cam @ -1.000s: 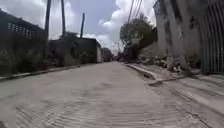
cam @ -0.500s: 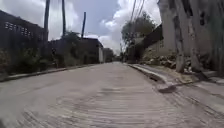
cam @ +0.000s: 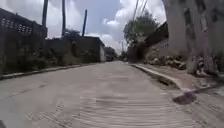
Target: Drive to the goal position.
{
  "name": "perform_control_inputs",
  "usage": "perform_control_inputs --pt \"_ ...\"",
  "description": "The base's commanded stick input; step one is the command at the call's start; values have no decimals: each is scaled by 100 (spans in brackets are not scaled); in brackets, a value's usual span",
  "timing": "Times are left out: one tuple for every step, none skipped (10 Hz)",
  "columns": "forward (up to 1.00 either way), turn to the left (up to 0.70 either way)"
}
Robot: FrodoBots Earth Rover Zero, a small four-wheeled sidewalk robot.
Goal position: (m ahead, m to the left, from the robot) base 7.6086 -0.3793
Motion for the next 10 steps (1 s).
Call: perform_control_inputs --pt "100 0" --pt "100 0" --pt "100 0" --pt "100 0" --pt "100 0" --pt "100 0" --pt "100 0" --pt "100 0" --pt "100 0" --pt "100 0"
